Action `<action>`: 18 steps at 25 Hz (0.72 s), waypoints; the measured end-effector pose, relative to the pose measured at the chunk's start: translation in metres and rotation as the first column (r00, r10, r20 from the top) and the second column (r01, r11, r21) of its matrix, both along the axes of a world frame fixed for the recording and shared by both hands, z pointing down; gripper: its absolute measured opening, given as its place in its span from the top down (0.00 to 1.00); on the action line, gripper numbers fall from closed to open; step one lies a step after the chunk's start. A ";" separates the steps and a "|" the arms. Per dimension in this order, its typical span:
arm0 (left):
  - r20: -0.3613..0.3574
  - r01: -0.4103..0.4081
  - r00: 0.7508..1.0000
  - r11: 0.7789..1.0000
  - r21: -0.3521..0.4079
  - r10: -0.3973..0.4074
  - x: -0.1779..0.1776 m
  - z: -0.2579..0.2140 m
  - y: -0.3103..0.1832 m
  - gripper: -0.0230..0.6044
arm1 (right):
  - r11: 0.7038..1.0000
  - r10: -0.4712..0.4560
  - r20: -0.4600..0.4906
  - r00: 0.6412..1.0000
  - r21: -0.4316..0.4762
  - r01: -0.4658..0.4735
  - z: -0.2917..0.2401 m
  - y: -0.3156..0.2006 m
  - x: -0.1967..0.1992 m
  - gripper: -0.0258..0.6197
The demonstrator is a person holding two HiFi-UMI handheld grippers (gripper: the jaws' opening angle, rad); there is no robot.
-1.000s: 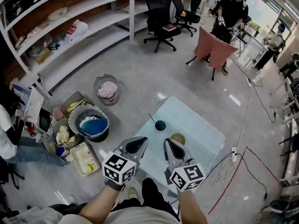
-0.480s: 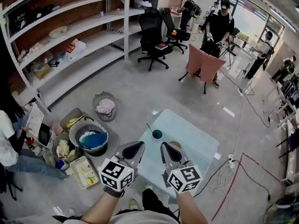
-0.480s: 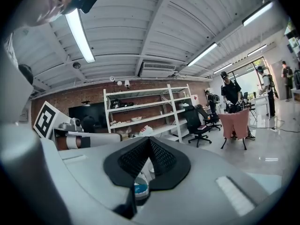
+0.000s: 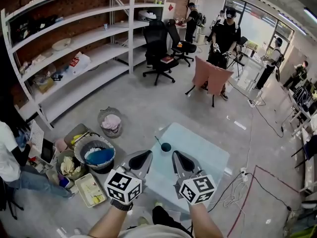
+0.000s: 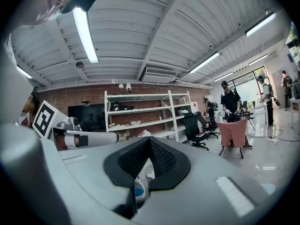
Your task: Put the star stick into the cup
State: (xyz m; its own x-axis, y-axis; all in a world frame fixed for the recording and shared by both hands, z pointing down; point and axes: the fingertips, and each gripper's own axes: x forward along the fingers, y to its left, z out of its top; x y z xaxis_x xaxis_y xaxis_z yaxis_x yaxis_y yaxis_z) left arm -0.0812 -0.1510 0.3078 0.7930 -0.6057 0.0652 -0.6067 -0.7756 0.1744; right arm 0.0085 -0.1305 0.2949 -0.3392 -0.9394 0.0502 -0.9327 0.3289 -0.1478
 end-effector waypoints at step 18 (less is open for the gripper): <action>0.002 0.011 1.000 0.999 0.032 -0.011 -0.012 -0.010 0.006 0.95 | 1.000 -0.016 -0.016 1.000 0.011 0.016 -0.005 0.007 -0.016 0.94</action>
State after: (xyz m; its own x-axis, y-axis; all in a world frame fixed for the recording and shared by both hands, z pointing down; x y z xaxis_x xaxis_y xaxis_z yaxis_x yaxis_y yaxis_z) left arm -0.0930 -0.1451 0.2979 0.7860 -0.6164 0.0469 -0.6158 -0.7739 0.1480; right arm -0.0070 -0.1232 0.2895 -0.3536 -0.9343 0.0455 -0.9295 0.3454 -0.1294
